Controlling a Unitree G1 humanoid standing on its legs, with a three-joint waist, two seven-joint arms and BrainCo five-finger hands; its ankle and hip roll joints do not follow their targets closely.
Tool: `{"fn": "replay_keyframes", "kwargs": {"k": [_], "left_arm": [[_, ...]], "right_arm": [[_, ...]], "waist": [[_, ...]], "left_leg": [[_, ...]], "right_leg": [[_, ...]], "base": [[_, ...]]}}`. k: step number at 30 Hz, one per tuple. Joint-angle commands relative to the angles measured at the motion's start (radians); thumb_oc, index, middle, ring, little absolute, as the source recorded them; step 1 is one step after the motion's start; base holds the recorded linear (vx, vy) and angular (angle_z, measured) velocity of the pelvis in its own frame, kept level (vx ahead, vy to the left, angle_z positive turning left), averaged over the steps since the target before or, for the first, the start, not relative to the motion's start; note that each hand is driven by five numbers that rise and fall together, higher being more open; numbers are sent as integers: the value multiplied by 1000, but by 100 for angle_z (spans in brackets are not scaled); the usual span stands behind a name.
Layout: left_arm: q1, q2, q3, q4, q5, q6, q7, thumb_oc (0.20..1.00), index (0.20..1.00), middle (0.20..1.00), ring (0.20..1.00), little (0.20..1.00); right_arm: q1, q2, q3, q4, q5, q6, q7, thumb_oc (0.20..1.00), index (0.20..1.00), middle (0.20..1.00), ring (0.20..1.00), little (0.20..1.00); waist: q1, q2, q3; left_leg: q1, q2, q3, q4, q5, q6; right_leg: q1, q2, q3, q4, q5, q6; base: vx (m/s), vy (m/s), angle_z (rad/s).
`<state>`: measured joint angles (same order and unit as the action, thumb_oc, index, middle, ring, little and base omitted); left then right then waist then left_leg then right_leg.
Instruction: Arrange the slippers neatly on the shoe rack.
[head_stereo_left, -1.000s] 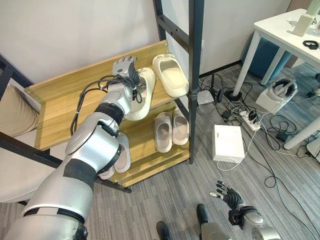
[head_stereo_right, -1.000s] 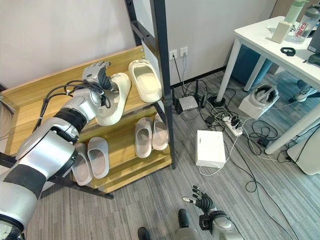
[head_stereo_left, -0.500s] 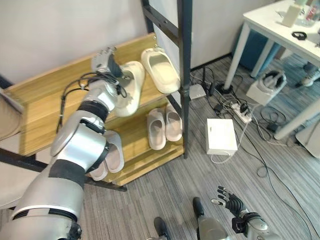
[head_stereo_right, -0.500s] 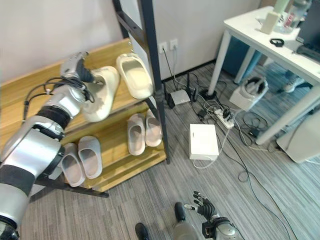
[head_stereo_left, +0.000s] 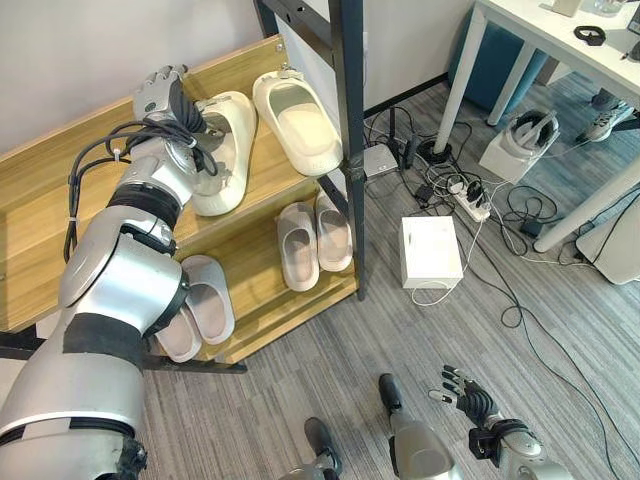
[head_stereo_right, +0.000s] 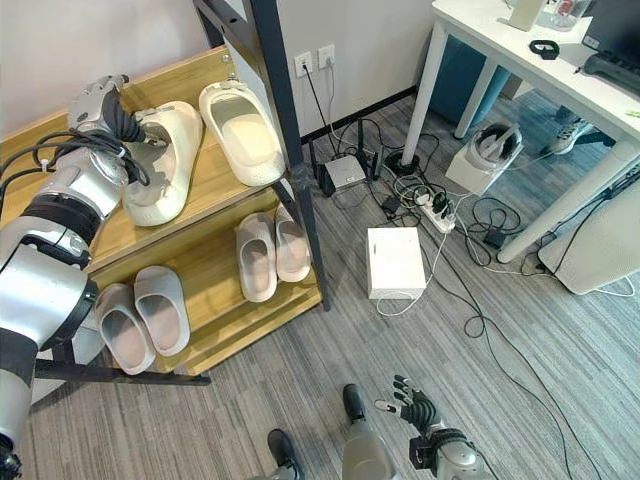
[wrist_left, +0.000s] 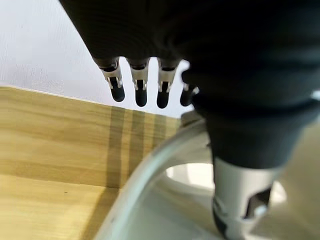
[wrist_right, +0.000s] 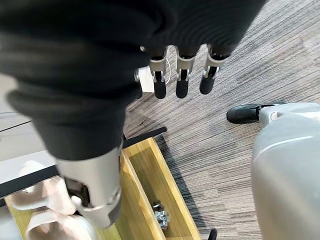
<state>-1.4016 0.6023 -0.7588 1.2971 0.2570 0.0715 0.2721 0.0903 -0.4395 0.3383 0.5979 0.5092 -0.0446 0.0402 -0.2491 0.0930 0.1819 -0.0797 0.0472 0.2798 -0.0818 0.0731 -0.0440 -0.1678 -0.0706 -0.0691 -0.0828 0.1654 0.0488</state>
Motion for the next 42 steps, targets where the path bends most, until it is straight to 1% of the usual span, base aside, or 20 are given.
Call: {"fn": "replay_keyframes", "kwargs": {"k": [1, 5, 9, 10, 12, 13, 14, 15, 17, 18, 19, 20, 21, 22, 26, 31, 34, 40, 41, 42], "left_arm": [[-121, -5, 14, 72, 74, -1, -10, 1000, 1000, 1000, 1000, 1000], [-98, -31, 11, 36, 107, -1, -11, 1000, 1000, 1000, 1000, 1000], [-54, -14, 49, 16, 85, -17, 11, 1000, 1000, 1000, 1000, 1000], [-32, 0, 83, -16, 39, -32, 23, 1000, 1000, 1000, 1000, 1000], [59, 20, 197, -128, -152, -84, 13, 1000, 1000, 1000, 1000, 1000], [132, 50, 241, -204, -178, -99, 45, 1000, 1000, 1000, 1000, 1000], [173, 54, 263, -242, -189, -104, 46, 1000, 1000, 1000, 1000, 1000], [253, 54, 308, -286, -249, -116, 34, 1000, 1000, 1000, 1000, 1000], [299, 47, 329, -292, -297, -126, 12, 1000, 1000, 1000, 1000, 1000], [334, 32, 356, -297, -393, -140, -26, 1000, 1000, 1000, 1000, 1000], [393, -7, 406, -297, -611, -154, -121, 1000, 1000, 1000, 1000, 1000], [411, -36, 418, -292, -744, -153, -152, 1000, 1000, 1000, 1000, 1000], [428, -51, 427, -305, -836, -152, -179, 1000, 1000, 1000, 1000, 1000], [477, -92, 452, -373, -1040, -158, -210, 1000, 1000, 1000, 1000, 1000], [517, -202, 489, -460, -1249, -179, -194, 1000, 1000, 1000, 1000, 1000], [531, -255, 470, -510, -1315, -174, -184, 1000, 1000, 1000, 1000, 1000], [529, -272, 463, -505, -1308, -175, -176, 1000, 1000, 1000, 1000, 1000], [494, -301, 494, -445, -1288, -179, -147, 1000, 1000, 1000, 1000, 1000], [470, -293, 504, -401, -1214, -186, -128, 1000, 1000, 1000, 1000, 1000], [456, -278, 504, -396, -1099, -207, -81, 1000, 1000, 1000, 1000, 1000]], "right_arm": [[3, 19, -10, -20, -10, -35, -5, 1000, 1000, 1000, 1000, 1000], [-19, 40, 16, 9, -5, -30, 0, 1000, 1000, 1000, 1000, 1000], [-17, 47, 27, 29, -5, -30, 2, 1000, 1000, 1000, 1000, 1000], [-15, 51, 27, 34, -5, -30, 1, 1000, 1000, 1000, 1000, 1000], [-4, 63, 10, 40, -5, -20, -2, 1000, 1000, 1000, 1000, 1000], [3, 80, 4, 50, -9, -21, -3, 1000, 1000, 1000, 1000, 1000], [5, 81, 1, 46, -11, -20, -3, 1000, 1000, 1000, 1000, 1000], [8, 82, -3, 48, -20, -19, -5, 1000, 1000, 1000, 1000, 1000], [10, 84, -5, 53, -26, -17, -8, 1000, 1000, 1000, 1000, 1000], [10, 82, -9, 55, -29, -13, -9, 1000, 1000, 1000, 1000, 1000], [20, 80, -17, 50, -39, -4, -6, 1000, 1000, 1000, 1000, 1000], [22, 77, -19, 47, -47, 1, -6, 1000, 1000, 1000, 1000, 1000], [25, 75, -20, 39, -48, 3, -7, 1000, 1000, 1000, 1000, 1000], [46, 68, -16, 19, -58, 8, 3, 1000, 1000, 1000, 1000, 1000], [69, 67, -6, 11, -64, 13, 10, 1000, 1000, 1000, 1000, 1000], [79, 58, 3, 2, -72, 24, 10, 1000, 1000, 1000, 1000, 1000], [79, 56, 8, 8, -73, 26, 10, 1000, 1000, 1000, 1000, 1000], [78, 53, 22, 9, -67, 25, 12, 1000, 1000, 1000, 1000, 1000], [76, 54, 29, 17, -69, 21, 10, 1000, 1000, 1000, 1000, 1000], [72, 54, 31, 22, -69, 12, 6, 1000, 1000, 1000, 1000, 1000]], "waist": [[21, -26, -16], [44, -28, -20], [56, -32, -29], [61, -32, -31], [75, -30, -35], [90, -28, -38], [93, -29, -39], [100, -29, -41], [102, -30, -45], [101, -31, -48], [96, -29, -54], [90, -27, -58], [86, -27, -61], [76, -25, -67], [58, -22, -78], [52, -18, -82], [49, -16, -85], [43, -19, -87], [41, -21, -87], [44, -24, -85]], "left_leg": [[74, -9, -91, -5, -27, -37], [84, -10, -109, -5, -27, -34], [88, -10, -112, -5, -26, -36], [89, -10, -112, -5, -27, -36], [93, -13, -117, -5, -27, -36], [98, -14, -122, -5, -26, -37], [100, -14, -125, -5, -26, -38], [102, -13, -133, -5, -25, -38], [104, -12, -136, -5, -23, -39], [106, -10, -135, -5, -22, -39], [115, -9, -130, -5, -25, -40], [119, -8, -129, -5, -25, -40], [121, -7, -126, -5, -26, -41], [125, -5, -119, -5, -28, -42], [134, -4, -110, -5, -34, -43], [142, -6, -105, -5, -35, -42], [144, -6, -105, -5, -35, -41], [144, -5, -102, -5, -36, -42], [144, -4, -101, -5, -35, -42], [143, -5, -103, -5, -34, -42]], "right_leg": [[70, -57, -35, -4, -28, 115], [90, -58, -55, -4, -32, 114], [100, -57, -62, -4, -36, 112], [100, -58, -64, -4, -35, 113], [108, -61, -71, -4, -36, 111], [119, -63, -80, -4, -39, 109], [121, -62, -83, -4, -40, 109], [128, -62, -89, -4, -42, 106], [133, -60, -91, -4, -45, 105], [136, -60, -90, -4, -44, 106], [142, -58, -88, -4, -45, 105], [144, -57, -85, -4, -46, 105], [145, -56, -82, -4, -46, 106], [145, -54, -76, -4, -46, 106], [148, -52, -66, -4, -48, 107], [155, -53, -63, -4, -49, 106], [156, -53, -61, -4, -49, 105], [153, -53, -62, -4, -48, 106], [153, -53, -63, -4, -47, 105], [153, -54, -65, -4, -46, 105]], "base": [[-5, -4, 30], [-29, -4, 24], [-42, -7, 2], [-46, -9, 1], [-46, -12, 6], [-44, -14, 18], [-48, -16, 28], [-40, -17, 32], [-27, -12, 22], [-3, 2, 13], [9, 10, 11], [18, 13, -6], [18, 12, -6], [17, 5, -8], [23, -1, -17], [6, -3, -10], [0, -1, -2], [0, 0, 0], [0, 0, 0], [0, 0, 0]]}}
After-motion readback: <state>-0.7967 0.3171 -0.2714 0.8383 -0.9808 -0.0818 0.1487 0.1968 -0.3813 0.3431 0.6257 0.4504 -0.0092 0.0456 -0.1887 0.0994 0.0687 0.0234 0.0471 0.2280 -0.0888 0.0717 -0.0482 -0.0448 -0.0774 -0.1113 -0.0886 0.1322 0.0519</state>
